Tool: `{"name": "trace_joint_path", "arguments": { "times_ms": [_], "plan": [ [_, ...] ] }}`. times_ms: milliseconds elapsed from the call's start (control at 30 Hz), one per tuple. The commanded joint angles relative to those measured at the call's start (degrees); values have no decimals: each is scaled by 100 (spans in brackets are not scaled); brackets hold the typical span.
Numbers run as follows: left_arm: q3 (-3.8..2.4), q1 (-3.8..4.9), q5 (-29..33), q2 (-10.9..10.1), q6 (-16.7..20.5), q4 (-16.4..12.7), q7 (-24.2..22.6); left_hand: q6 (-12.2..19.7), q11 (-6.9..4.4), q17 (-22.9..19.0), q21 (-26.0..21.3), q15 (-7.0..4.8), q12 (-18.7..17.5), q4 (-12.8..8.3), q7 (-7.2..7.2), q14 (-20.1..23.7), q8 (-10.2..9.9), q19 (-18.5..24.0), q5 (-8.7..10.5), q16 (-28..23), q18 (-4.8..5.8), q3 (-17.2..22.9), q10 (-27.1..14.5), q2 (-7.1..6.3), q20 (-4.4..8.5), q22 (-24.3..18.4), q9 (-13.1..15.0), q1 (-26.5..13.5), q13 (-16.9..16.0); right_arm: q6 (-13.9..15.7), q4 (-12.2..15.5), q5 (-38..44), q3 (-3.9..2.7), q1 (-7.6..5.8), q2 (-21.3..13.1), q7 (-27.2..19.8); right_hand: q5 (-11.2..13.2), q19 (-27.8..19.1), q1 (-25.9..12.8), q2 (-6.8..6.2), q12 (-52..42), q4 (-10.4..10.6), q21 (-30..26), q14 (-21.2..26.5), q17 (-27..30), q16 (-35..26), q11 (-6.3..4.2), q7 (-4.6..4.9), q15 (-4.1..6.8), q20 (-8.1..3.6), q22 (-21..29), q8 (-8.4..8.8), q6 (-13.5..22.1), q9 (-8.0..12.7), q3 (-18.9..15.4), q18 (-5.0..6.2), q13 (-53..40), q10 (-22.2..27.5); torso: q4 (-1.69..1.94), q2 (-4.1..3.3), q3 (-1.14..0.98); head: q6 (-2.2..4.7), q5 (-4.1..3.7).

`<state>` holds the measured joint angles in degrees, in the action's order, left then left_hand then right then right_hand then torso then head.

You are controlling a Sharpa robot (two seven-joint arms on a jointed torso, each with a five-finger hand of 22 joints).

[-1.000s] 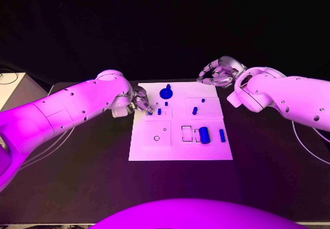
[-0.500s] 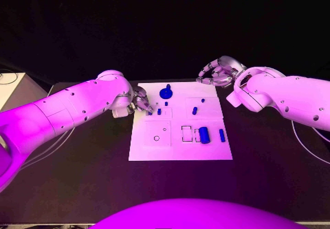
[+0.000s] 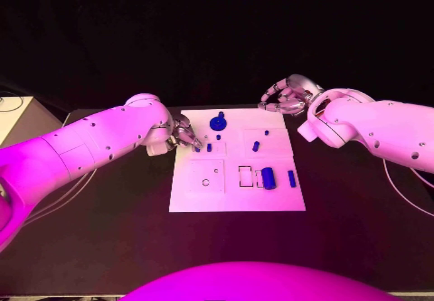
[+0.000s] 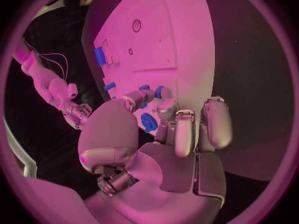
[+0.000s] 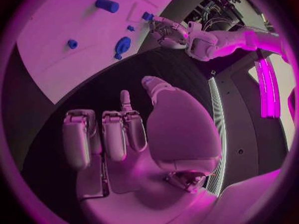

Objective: Assemble the parts on the task board

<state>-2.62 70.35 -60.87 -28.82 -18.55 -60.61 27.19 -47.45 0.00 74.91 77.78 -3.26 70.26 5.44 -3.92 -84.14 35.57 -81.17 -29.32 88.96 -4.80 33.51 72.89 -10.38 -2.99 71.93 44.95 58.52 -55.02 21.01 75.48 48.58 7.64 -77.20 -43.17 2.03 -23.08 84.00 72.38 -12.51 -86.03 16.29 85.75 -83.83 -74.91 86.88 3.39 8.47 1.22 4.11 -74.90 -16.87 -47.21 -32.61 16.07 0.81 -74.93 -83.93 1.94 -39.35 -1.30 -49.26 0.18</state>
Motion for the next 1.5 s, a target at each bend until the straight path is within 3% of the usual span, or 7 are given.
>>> {"name": "trace_joint_path", "arguments": {
  "times_ms": [33, 367, 667, 733, 1133, 1333, 1500],
  "plan": [
    [22, -37, -8, -43, 36, -32, 125, -18, 5, 1278, -36, -16, -22, 33, -43, -514, -29, 38, 13, -22, 47, -95, -40, -46, 14, -5, 13, 0, 10, -26, 4, 20, -4, 1, -3, -32, -20, 520, -54, 18, -22, -6, 6, -518, -1102, 27, 25, 0, -30, 40, -1306, -23, 50, 5, -38, 6, -1175, -227, 3, 0, -1, 4, 2],
    [7, -39, 39, -195, 139, -180, 120, -29, 12, 1266, -52, -8, -5, 293, -49, -510, -22, 35, 97, -29, 46, -482, -47, -130, 6, -17, 62, -43, -1, -27, 1, 20, -4, 2, -5, -38, -23, 520, -52, 16, -20, -9, 7, -517, -1097, 23, 25, 0, -30, 40, -1307, -30, 56, 9, -39, 6, -1173, -224, -1, 0, 1, 6, -5],
    [-75, -41, 200, -339, 285, -343, 57, -12, 29, 1252, -81, 9, 9, 1093, -65, -506, -101, 34, 1711, -38, 41, -1253, -74, -180, -13, -32, 114, 229, 11, -22, 4, 20, -4, 7, -12, -41, -23, 520, -52, 16, -20, -9, 7, -517, -1097, 23, 25, 0, -30, 40, -1307, -30, 56, 9, -39, 6, -1173, -224, 4, -1, -4, 25, -1],
    [-112, -42, 302, -370, 323, -379, 25, -15, 29, 1249, -90, 7, 8, 1120, -56, -505, -105, 36, 2570, -39, 40, -1487, -82, -91, -11, -38, 133, 174, 20, -20, 4, 20, -4, 8, -14, -41, -23, 520, -52, 16, -20, -9, 7, -517, -1097, 23, 25, 0, -30, 40, -1307, -30, 56, 9, -39, 6, -1173, -224, 4, 0, -5, 29, -3],
    [-263, -60, 832, -580, 874, -589, -438, 607, 218, 739, -624, 159, -621, 1132, -257, -284, -341, 443, 2651, -336, -103, -2792, -1025, 434, -104, -681, 67, 479, 1067, -13, 15, 20, -4, 10, -33, -45, -23, 520, -52, 16, -20, -9, 7, -517, -1097, 23, 25, 0, -30, 40, -1307, -30, 56, 9, -39, 6, -1173, -224, 5, -5, -5, 65, -21],
    [-270, -86, 881, -654, 1403, -698, -1158, 808, 367, -669, -2179, 323, -1254, 947, -440, 616, -393, 1611, 2641, -1268, -472, -1971, -2261, 706, -233, -2401, -170, 2056, 1849, 11, 23, 14, -4, 11, -50, -71, -28, 520, -44, 18, -21, -13, 5, -516, -1094, 22, 25, 1, -30, 40, -1306, -36, 62, 13, -35, 6, -1174, -226, 7, -3, -2, 90, -33],
    [-258, -165, 626, -647, 2121, -731, -2386, 633, 547, -2747, -3039, 454, -2117, 393, -574, 2368, -607, 2339, 2634, -2815, -565, 195, -2658, -35, -334, -3090, -733, 2894, 2683, 46, 26, -11, -4, 11, -61, -128, -30, 519, -40, 21, -14, -15, 1, -515, -1091, 19, 25, 0, -30, 40, -1304, -37, 63, 14, -32, 7, -1167, -218, 4, -3, -2, 147, -41]
  ]
}}
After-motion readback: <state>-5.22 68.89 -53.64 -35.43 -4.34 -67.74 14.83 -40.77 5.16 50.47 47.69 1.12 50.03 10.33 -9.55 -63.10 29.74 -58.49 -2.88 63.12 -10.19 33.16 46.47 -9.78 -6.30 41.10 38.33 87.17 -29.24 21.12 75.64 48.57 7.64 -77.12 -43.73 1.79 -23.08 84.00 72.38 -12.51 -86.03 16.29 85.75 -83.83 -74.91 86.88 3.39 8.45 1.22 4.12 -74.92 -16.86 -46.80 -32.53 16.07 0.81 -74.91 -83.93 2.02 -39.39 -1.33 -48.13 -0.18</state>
